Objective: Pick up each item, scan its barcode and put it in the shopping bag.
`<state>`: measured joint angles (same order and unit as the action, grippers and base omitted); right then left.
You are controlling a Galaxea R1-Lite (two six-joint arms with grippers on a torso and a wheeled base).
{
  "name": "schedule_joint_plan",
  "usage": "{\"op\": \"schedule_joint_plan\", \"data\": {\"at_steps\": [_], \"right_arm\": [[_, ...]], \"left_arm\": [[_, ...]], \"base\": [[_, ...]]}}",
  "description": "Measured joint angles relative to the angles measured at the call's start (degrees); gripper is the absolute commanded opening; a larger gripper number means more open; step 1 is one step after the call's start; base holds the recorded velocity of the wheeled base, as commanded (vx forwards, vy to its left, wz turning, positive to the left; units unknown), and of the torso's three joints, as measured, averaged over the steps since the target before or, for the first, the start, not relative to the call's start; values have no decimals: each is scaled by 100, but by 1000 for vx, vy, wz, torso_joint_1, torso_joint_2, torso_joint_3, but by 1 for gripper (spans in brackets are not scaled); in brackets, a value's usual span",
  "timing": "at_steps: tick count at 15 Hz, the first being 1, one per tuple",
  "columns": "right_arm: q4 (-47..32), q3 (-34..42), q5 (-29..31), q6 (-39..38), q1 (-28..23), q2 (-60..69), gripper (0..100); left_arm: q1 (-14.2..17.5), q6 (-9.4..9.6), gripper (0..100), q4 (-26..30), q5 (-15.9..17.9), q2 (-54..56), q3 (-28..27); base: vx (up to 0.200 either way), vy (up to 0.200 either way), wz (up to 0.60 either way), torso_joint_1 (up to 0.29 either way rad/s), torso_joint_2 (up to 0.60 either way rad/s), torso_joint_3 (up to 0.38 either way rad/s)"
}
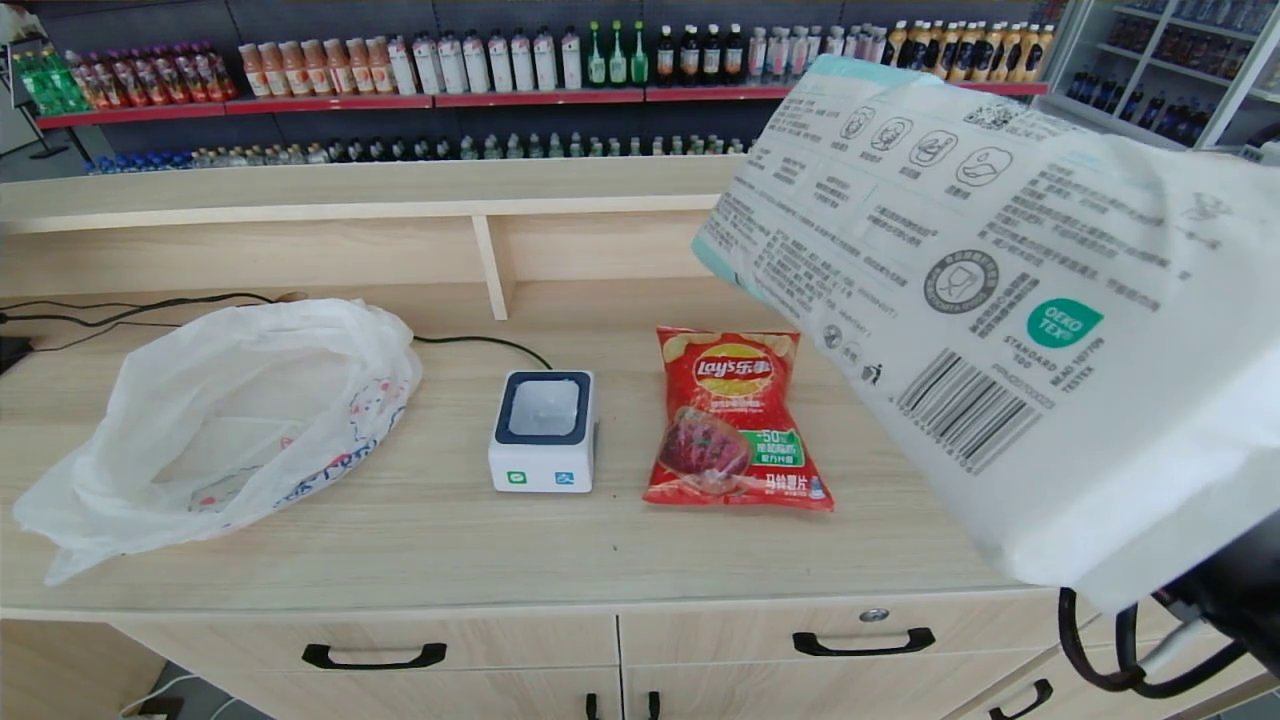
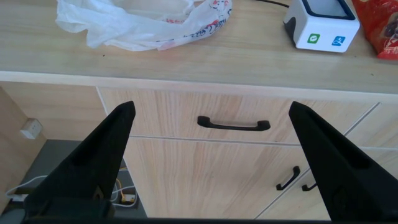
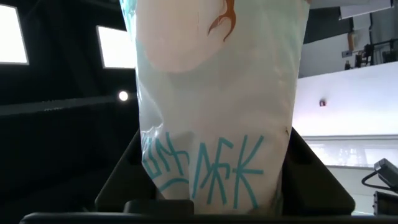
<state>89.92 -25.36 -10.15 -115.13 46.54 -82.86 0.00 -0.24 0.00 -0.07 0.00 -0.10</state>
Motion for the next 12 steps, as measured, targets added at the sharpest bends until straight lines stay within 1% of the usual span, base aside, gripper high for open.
{"op": "schedule_joint_plan", "data": {"at_steps": [8, 12], "right_arm": [[2, -72, -2, -44, 238, -13, 0], [2, -72, -2, -54, 277, -7, 0]], "left_arm": [[0, 0, 100, 0, 0, 0, 0], [5, 0, 100, 0, 0, 0, 0]], "base": [[0, 0, 0, 0, 0, 0], [0, 0, 0, 0, 0, 0]]}}
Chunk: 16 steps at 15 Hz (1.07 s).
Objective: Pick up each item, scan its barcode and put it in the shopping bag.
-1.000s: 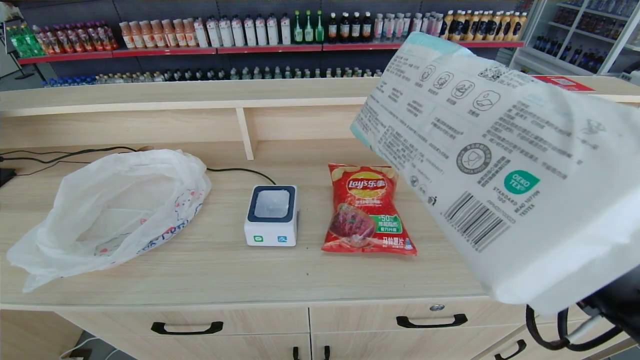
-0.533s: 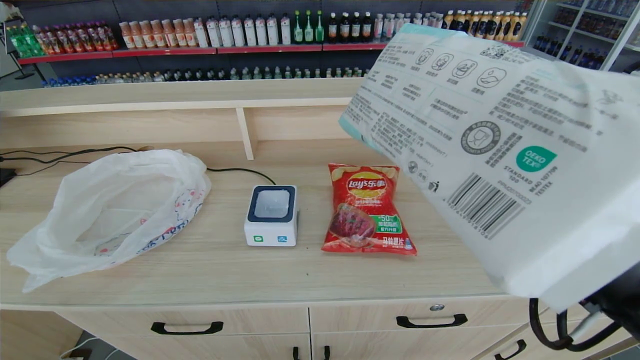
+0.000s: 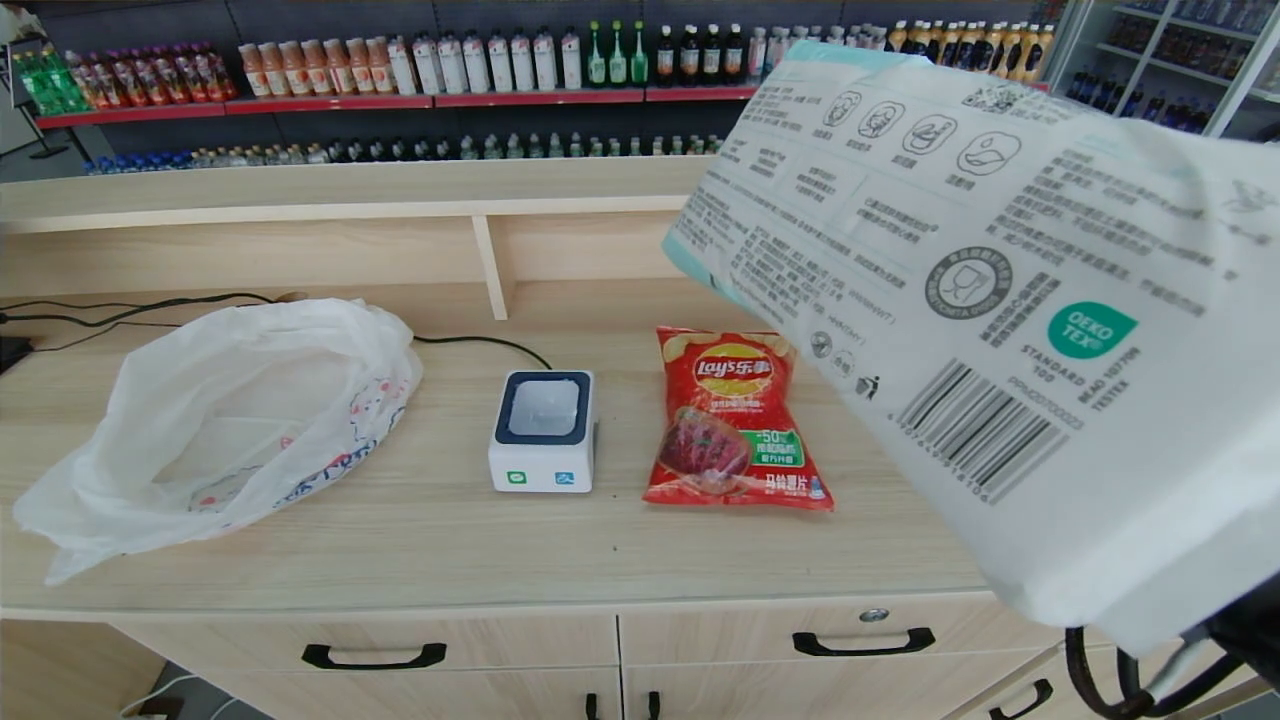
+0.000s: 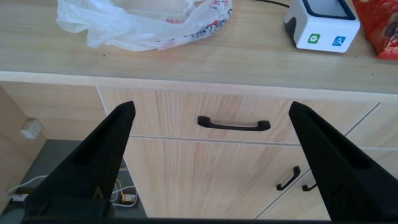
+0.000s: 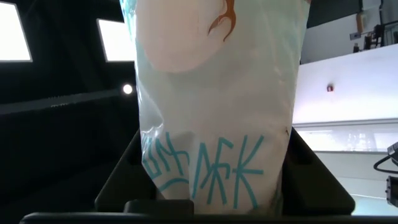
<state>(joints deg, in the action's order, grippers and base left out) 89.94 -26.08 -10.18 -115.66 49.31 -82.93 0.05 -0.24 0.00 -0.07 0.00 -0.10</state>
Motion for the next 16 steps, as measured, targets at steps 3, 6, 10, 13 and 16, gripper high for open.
{"op": "schedule_joint_plan", "data": {"at_steps": [3, 6, 10, 13, 16], "right_arm": [[0, -33, 0, 0, 13, 0, 0], [0, -11, 0, -4, 16, 2, 0], [-2, 160, 9, 24, 16, 171, 0], [-2, 516, 4, 558, 18, 449, 0], [2, 874, 6, 1710, 146, 634, 0]], "left_arm": [[-5, 2, 100, 0, 0, 0, 0], [-5, 2, 100, 0, 0, 0, 0], [-5, 2, 100, 0, 2, 0, 0], [-5, 2, 100, 0, 0, 0, 0], [-5, 0, 100, 0, 2, 0, 0]], "base": [[0, 0, 0, 0, 0, 0], [0, 0, 0, 0, 0, 0], [0, 0, 0, 0, 0, 0], [0, 0, 0, 0, 0, 0], [0, 0, 0, 0, 0, 0]]}}
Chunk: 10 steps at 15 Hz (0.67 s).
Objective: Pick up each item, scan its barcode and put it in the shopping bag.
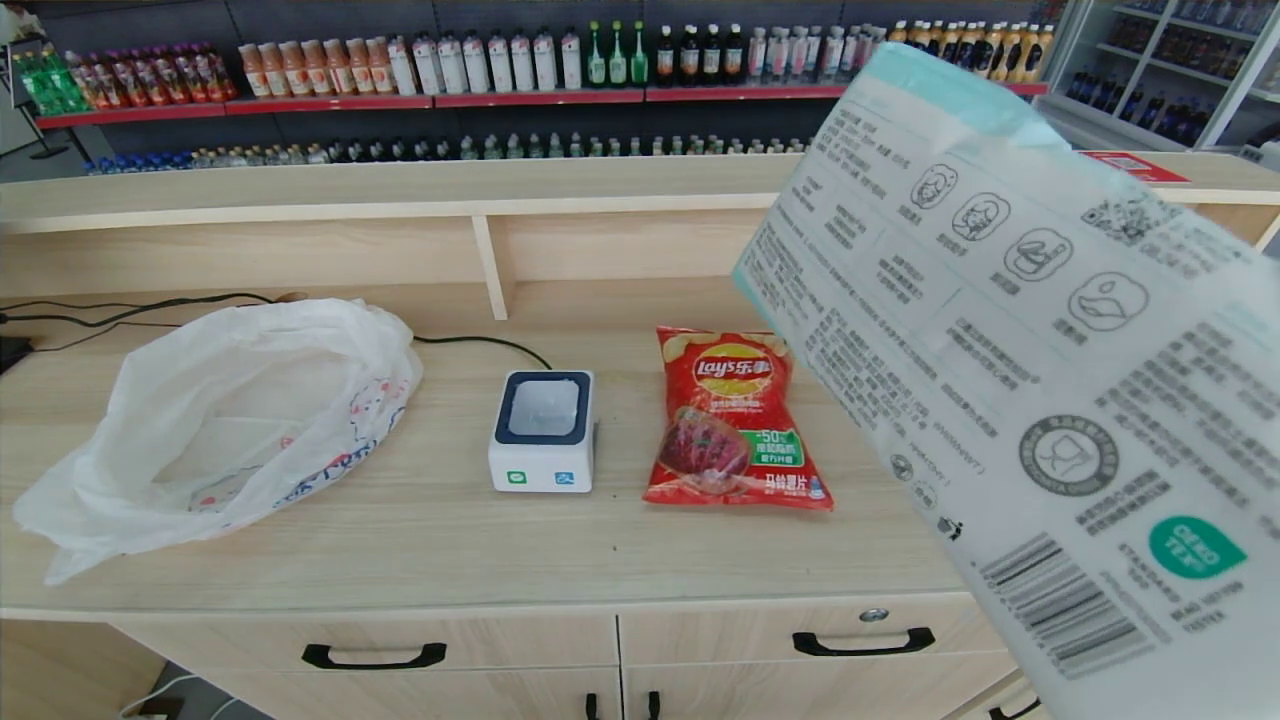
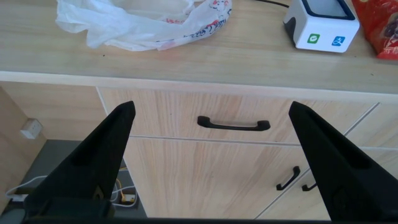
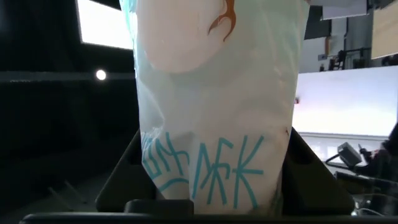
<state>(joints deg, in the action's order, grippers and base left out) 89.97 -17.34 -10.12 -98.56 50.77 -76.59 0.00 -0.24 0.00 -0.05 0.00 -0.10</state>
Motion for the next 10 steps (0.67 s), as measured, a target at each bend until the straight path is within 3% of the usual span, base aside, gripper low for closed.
{"op": "schedule_joint_plan", "data": {"at_steps": [7, 10], "right_arm": [[-6, 684, 18, 4502, 132, -44, 0], [-5, 879, 9, 5255, 112, -102, 0]], "left_arm": [[0, 2, 100, 0, 0, 0, 0], [0, 2, 100, 0, 0, 0, 0]], "base": [[0, 0, 0, 0, 0, 0], [0, 0, 0, 0, 0, 0]]}}
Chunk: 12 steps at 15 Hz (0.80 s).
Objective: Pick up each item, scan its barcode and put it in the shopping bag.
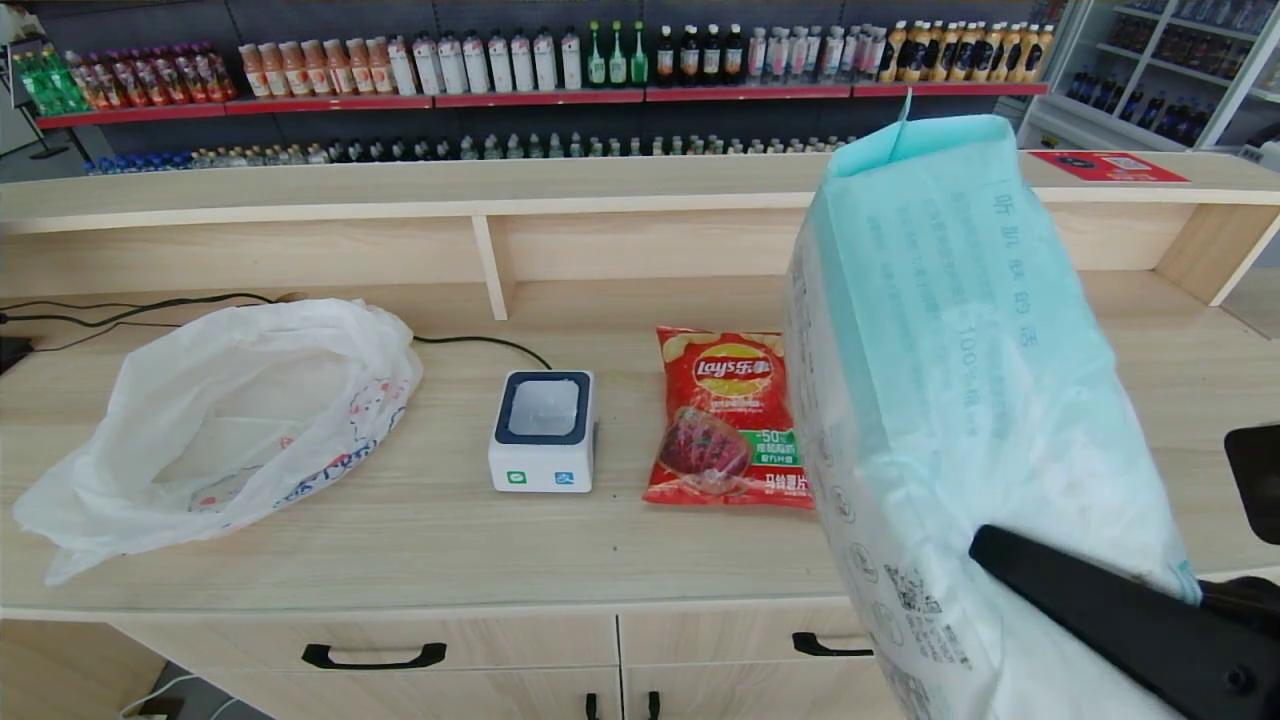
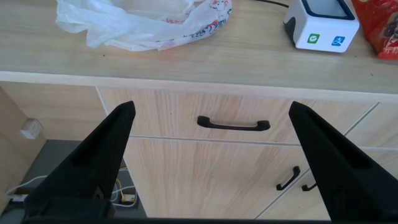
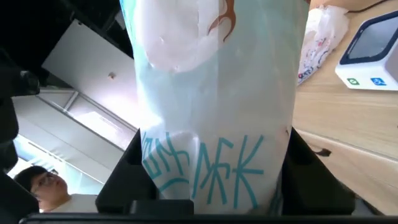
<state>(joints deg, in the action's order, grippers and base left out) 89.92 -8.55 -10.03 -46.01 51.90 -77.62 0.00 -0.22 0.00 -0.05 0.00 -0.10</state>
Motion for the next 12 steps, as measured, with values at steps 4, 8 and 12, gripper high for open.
{"op": "schedule_joint_plan", "data": {"at_steps": [4, 8, 12], "right_arm": [[-50, 227, -9, 1952, -451, -293, 0], [-52, 74, 33, 3563, -1019, -612, 0], [-34, 74, 878, 4634, -1552, -697, 0]], "left_arm": [[0, -2, 100, 0, 0, 0, 0], [-5, 27, 100, 0, 2, 0, 0], [0, 33, 100, 0, 5, 0, 0]], "base": [[0, 0, 0, 0, 0, 0], [0, 0, 0, 0, 0, 0], [0, 0, 0, 0, 0, 0]]}}
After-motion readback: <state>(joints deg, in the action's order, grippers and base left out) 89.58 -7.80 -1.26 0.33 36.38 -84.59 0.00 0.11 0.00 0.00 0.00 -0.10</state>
